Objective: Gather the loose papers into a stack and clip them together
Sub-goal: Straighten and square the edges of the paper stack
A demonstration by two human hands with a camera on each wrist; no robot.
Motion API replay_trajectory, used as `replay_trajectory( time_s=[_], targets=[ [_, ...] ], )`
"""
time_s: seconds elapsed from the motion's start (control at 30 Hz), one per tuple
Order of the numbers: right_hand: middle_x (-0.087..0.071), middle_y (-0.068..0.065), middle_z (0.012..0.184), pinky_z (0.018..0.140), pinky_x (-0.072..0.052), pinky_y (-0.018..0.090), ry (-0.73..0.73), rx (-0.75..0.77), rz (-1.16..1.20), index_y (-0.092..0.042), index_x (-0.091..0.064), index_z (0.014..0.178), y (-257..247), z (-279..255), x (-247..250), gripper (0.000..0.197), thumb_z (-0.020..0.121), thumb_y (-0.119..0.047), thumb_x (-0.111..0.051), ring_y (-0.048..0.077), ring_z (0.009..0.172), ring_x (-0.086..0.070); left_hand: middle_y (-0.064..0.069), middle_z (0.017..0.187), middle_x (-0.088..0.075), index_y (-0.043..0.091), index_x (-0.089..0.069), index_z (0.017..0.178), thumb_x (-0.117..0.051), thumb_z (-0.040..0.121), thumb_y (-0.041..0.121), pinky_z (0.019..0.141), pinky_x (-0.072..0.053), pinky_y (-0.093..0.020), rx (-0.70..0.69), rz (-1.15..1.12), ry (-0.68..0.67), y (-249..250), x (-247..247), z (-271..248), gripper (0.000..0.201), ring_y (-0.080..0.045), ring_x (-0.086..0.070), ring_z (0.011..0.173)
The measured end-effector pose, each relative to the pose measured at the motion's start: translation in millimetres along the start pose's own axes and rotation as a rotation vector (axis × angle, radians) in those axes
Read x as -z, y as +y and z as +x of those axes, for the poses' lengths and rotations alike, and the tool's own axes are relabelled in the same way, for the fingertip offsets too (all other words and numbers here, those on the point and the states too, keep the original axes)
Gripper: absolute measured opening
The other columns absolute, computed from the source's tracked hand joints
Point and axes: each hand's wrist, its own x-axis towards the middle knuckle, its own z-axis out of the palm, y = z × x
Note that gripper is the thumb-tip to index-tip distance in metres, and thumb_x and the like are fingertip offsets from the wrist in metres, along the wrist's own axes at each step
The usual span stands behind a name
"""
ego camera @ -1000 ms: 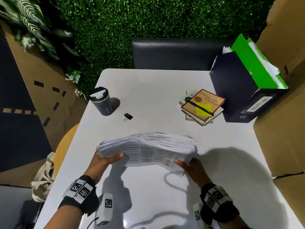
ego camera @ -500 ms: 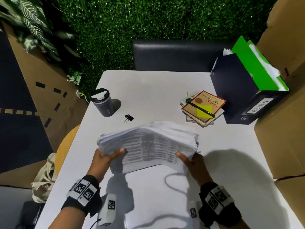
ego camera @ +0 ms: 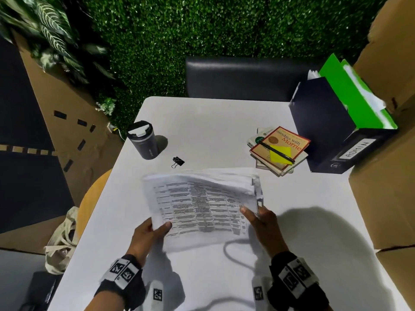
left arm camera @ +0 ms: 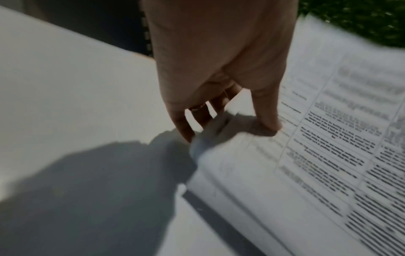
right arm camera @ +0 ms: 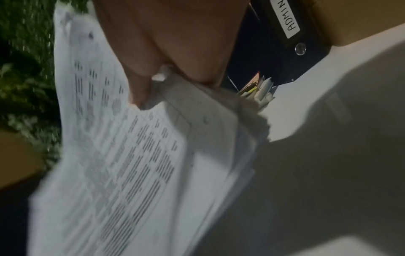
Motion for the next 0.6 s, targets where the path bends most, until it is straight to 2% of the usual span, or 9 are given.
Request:
replay_trajectory(
  time_s=[0.1,0.17,0.23,0.27,0.37,0.43,0.5,0.57,0.6],
  targets=[
    [-0.037,0.010,0.038,0.055,-0.030,0.025,-0.027,-0.028,0.187,-0.002,-0.042,0.051,-2,-3,0,0.060,0.072,-0.052,-0.069,0.005,0.048,-0.033,-0.019,0.113,-0.070,0.006,-0.064,0.116,-0.068,0.081,0.009,0.091,-0.051,-0.047,0.074,-0.274,-0.010,2,0,-11,0.036,-0.034,-0.067,0.102],
    [-0.057,0.019,0.050,0.059,-0.035,0.022,-0.019,-0.045,0.265,0.011,-0.057,0.066,-10,-7,2,0.077,0.062,-0.065,-0.067,0.007,0.055,-0.044,-0.018,0.118,-0.068,0.006,-0.060,0.125,-0.064,0.082,0.010,0.089,-0.053,-0.046,0.072,-0.491,0.006,13,-4,-17,0.042,-0.032,-0.066,0.106],
    [-0.048,-0.005,0.037,0.053,-0.033,0.017,0.009,-0.072,0.313,-0.006,-0.053,0.053,-20,-10,0,0.043,0.077,-0.039,-0.069,-0.001,0.042,-0.039,-0.014,0.118,-0.068,0.006,-0.058,0.128,-0.056,0.088,0.007,0.082,-0.057,-0.040,0.017,-0.670,0.001,30,-12,-22,0.040,-0.027,-0.066,0.107],
    [-0.037,-0.009,0.033,0.049,-0.031,0.019,0.030,-0.092,0.328,-0.012,-0.044,0.051,-23,-12,-2,0.043,0.080,-0.030,-0.069,0.000,0.037,-0.032,-0.012,0.119,-0.069,0.009,-0.058,0.128,-0.053,0.091,0.008,0.082,-0.057,-0.040,-0.007,-0.741,-0.014,38,-17,-25,0.038,-0.026,-0.065,0.108],
    [-0.021,0.007,0.043,0.046,-0.022,0.027,-0.002,-0.080,0.279,0.007,-0.037,0.053,-27,-20,-17,0.073,0.066,-0.059,-0.067,0.015,0.042,-0.020,-0.011,0.122,-0.067,0.012,-0.057,0.131,-0.057,0.087,0.015,0.090,-0.052,-0.048,0.033,-0.887,-0.060,53,-38,-31,0.044,-0.026,-0.063,0.111],
    [-0.019,0.010,0.045,0.045,-0.023,0.027,-0.022,-0.076,0.254,0.015,-0.038,0.054,-23,-26,-25,0.092,0.057,-0.074,-0.063,0.016,0.043,-0.018,-0.010,0.120,-0.068,0.011,-0.055,0.133,-0.061,0.083,0.019,0.084,-0.055,-0.045,0.072,-0.841,-0.075,56,-52,-35,0.050,-0.025,-0.066,0.107],
    [-0.035,0.009,0.039,0.054,-0.043,0.025,-0.025,-0.111,0.253,0.000,-0.046,0.050,-26,-28,-22,0.068,0.067,-0.063,-0.067,0.020,0.034,-0.035,-0.003,0.107,-0.072,0.008,-0.053,0.132,-0.059,0.087,0.019,0.067,-0.058,-0.030,0.025,-0.738,-0.017,58,-55,-35,0.046,-0.015,-0.071,0.094],
    [-0.064,-0.001,0.063,0.079,-0.055,0.036,0.033,-0.101,0.281,-0.018,-0.056,0.071,-26,-20,-9,0.018,0.078,-0.023,-0.072,0.001,0.050,-0.061,0.003,0.107,-0.071,0.007,-0.051,0.133,-0.065,0.083,0.019,0.064,-0.056,-0.023,-0.094,-0.685,0.003,66,-50,-37,0.053,-0.013,-0.066,0.103],
    [-0.067,0.000,0.080,0.083,-0.055,0.038,0.074,-0.080,0.310,-0.023,-0.058,0.085,-24,-14,0,0.022,0.076,-0.008,-0.072,-0.001,0.065,-0.065,0.005,0.104,-0.072,0.006,-0.051,0.133,-0.071,0.075,0.024,0.066,-0.056,-0.023,-0.144,-0.652,-0.011,72,-46,-39,0.064,-0.014,-0.063,0.107]
  ],
)
